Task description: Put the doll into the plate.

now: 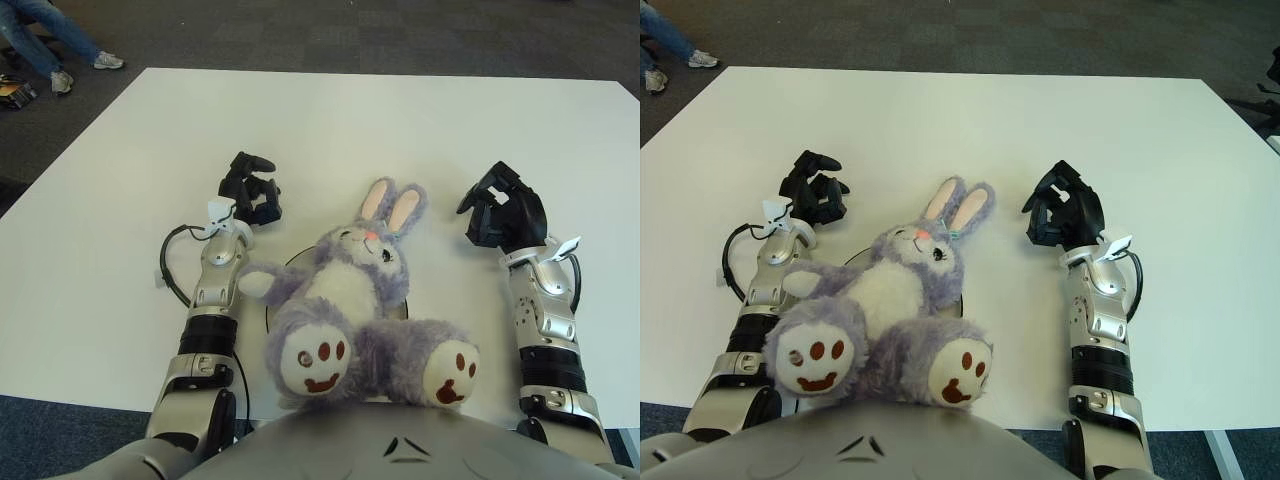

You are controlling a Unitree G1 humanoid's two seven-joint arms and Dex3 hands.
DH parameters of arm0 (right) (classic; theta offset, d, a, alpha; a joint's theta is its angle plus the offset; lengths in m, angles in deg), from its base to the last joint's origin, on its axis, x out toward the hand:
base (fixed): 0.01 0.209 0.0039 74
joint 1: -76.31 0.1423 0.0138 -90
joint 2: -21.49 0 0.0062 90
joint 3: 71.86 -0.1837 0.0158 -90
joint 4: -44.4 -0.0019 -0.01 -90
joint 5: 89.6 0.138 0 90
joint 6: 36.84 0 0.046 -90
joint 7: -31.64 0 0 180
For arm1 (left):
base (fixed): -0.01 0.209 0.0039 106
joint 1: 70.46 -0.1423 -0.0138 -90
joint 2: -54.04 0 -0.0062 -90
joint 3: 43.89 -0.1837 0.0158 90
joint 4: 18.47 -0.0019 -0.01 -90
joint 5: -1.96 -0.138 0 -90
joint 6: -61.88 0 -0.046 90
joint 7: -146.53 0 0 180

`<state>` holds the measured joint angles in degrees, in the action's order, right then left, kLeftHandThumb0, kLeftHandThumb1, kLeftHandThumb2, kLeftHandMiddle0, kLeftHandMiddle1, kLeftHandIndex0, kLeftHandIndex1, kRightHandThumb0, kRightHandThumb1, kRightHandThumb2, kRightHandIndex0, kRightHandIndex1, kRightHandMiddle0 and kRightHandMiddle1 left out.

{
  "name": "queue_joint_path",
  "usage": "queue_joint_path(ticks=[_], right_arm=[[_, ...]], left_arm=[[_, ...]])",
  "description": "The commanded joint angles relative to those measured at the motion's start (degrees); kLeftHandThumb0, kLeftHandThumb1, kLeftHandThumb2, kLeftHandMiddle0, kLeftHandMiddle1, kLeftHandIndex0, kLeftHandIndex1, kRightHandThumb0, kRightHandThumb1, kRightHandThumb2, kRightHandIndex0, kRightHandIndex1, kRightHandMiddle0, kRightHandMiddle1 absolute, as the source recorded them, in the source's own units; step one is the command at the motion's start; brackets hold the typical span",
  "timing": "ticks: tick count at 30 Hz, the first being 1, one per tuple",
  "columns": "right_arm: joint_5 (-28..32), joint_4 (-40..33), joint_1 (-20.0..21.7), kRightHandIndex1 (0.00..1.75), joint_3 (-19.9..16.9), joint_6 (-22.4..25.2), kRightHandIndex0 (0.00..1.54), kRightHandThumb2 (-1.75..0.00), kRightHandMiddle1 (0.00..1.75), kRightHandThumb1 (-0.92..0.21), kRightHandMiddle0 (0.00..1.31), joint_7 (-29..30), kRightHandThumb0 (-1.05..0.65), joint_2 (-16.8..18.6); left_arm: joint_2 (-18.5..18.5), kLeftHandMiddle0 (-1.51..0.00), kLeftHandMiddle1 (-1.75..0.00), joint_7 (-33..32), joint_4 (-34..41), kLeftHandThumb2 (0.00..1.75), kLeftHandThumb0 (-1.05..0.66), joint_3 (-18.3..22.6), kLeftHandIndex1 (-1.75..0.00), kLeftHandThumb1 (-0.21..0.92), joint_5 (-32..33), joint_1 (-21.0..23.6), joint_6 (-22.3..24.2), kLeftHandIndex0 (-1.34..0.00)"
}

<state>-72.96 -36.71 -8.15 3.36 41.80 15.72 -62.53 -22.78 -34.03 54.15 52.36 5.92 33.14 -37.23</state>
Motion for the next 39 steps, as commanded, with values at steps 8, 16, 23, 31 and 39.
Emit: queue_joint_path(ticks=[8,16,23,31,39], right_arm=[[0.5,4.3,-0.2,1.75,-3.1,-0.6,0.61,-1.48,1.74,-0.17,0.60,3.7,-0.01,0.8],[0.9,6.8,0.3,1.75,-4.5,-1.2,0.62,-1.50,1.74,-0.16,0.61,5.7,-0.01,1.7],[1.2,9.5,0.8,1.75,-5.7,-1.9,0.66,-1.57,1.75,-0.09,0.66,6.3,-0.01,1.6],[1.2,11.2,1.5,1.75,-6.2,-1.4,0.92,-1.70,1.52,0.09,0.80,6.6,-0.02,1.5],[1.2,11.0,1.7,1.75,-5.8,-0.9,0.95,-1.74,1.56,0.12,0.79,6.9,-0.02,2.0]], left_arm=[[-0.2,-0.49,-1.75,0.7,-2.4,1.31,-0.01,0.8,-1.75,0.33,0.6,-0.9,-0.7,-0.48],[0.1,-0.49,-1.75,0.9,-2.7,1.31,-0.01,1.0,-1.75,0.33,0.9,-0.7,-1.3,-0.48],[0.8,-0.50,-1.75,2.4,-2.5,1.32,-0.01,1.2,-1.75,0.32,2.6,-0.9,-1.8,-0.48],[1.0,-0.50,-1.75,2.7,-2.5,1.33,-0.01,1.2,-1.75,0.32,2.8,-1.0,-2.1,-0.49],[1.1,-0.49,-1.75,2.5,-2.0,1.32,-0.01,1.1,-1.75,0.33,2.7,-1.2,-2.1,-0.48]])
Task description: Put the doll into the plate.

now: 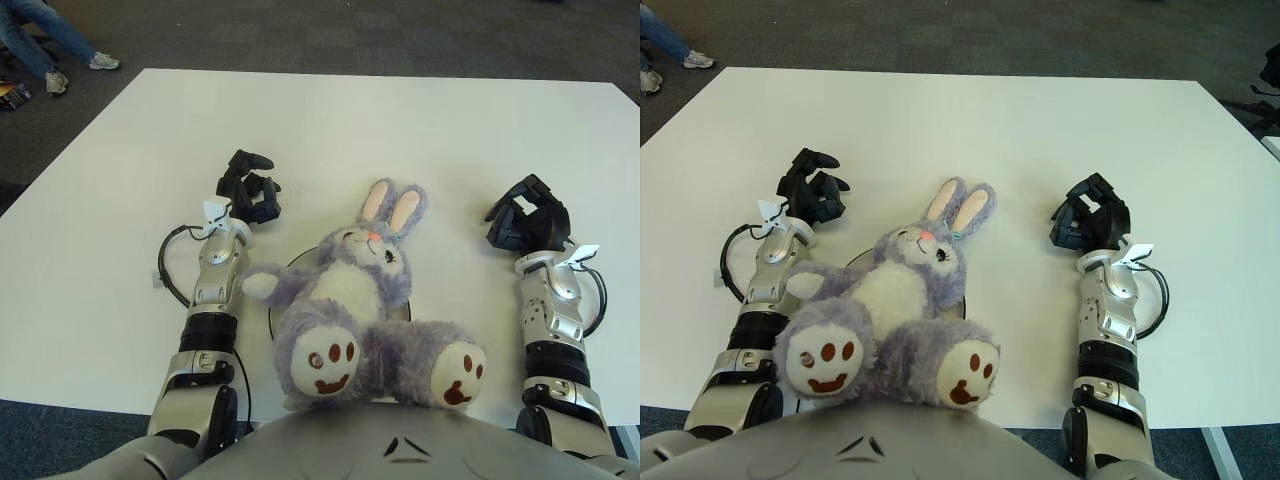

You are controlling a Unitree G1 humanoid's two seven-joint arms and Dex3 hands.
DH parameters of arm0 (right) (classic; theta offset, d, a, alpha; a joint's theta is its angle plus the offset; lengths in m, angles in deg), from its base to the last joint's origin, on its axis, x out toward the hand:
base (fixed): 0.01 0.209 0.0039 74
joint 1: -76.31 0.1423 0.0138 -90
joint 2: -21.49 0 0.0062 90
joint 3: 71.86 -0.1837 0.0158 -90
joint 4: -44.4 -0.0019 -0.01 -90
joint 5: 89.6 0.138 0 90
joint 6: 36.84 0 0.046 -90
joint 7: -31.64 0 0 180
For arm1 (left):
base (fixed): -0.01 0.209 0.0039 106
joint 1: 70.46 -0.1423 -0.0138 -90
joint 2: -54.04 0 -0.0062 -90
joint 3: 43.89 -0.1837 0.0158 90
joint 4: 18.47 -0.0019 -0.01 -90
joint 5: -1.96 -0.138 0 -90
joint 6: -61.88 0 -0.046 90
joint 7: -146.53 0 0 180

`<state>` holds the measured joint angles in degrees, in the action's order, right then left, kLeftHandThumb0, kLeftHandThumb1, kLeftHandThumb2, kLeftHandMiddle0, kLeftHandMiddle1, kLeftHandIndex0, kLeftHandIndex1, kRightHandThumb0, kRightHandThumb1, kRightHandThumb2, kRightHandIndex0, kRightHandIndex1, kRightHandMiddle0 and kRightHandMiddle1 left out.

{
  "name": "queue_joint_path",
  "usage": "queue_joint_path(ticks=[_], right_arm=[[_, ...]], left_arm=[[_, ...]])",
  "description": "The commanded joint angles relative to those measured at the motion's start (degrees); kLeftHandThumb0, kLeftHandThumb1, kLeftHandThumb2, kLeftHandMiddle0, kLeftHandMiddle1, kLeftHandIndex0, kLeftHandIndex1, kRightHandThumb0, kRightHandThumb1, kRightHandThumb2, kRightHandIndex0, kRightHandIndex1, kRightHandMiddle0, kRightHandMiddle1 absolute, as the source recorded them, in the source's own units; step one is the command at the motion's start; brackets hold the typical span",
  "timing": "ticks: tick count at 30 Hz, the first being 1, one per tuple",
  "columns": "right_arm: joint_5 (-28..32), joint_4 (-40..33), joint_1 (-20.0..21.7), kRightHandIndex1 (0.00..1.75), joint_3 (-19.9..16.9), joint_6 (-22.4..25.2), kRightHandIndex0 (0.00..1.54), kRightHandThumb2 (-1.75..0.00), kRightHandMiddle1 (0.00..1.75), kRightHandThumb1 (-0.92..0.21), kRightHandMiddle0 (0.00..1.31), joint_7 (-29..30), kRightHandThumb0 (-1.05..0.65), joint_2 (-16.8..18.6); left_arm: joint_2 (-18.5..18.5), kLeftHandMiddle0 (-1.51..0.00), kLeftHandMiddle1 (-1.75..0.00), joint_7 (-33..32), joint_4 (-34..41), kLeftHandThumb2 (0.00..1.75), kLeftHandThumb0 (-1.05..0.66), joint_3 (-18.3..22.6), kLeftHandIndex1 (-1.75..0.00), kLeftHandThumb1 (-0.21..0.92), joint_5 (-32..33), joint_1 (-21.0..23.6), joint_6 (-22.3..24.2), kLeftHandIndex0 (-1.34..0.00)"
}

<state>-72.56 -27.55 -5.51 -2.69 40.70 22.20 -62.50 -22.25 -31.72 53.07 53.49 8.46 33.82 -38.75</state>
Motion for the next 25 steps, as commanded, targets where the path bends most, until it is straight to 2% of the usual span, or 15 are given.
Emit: queue_joint_path(ticks=[1,10,18,21,25], right_arm=[[0.8,1.9,-1.0,1.75,0.2,0.1,0.95,-1.75,1.56,0.12,0.79,0.3,-0.02,2.0],[0.3,1.9,-1.0,1.75,0.5,0.0,0.94,-1.75,1.57,0.12,0.79,0.4,-0.01,2.1],[0.2,1.3,-1.3,1.75,0.7,0.3,0.96,-1.74,1.47,0.14,0.86,0.7,-0.02,2.3],[0.3,1.1,-1.3,1.75,0.8,0.4,0.81,-1.70,1.66,0.05,0.77,0.7,-0.01,2.3],[0.5,0.9,-1.5,1.75,1.0,0.4,0.74,-1.67,1.72,0.00,0.73,0.8,-0.01,2.4]], left_arm=[[0.6,-0.49,-1.75,0.2,-1.0,1.32,-0.01,0.0,-1.75,0.33,0.1,-1.9,-0.6,-0.48],[0.6,-0.49,-1.75,-0.1,-1.0,1.31,-0.01,-0.2,-1.75,0.33,-0.3,-1.9,-0.5,-0.48],[0.6,-0.49,-1.75,-0.1,-0.4,1.31,-0.01,-0.3,-1.75,0.33,-0.3,-2.1,-0.2,-0.47],[0.6,-0.49,-1.75,0.0,-0.4,1.31,-0.01,-0.3,-1.75,0.33,-0.3,-2.1,-0.2,-0.47],[0.6,-0.49,-1.75,-0.2,-0.3,1.31,-0.01,-0.4,-1.75,0.33,-0.5,-2.2,0.0,-0.47]])
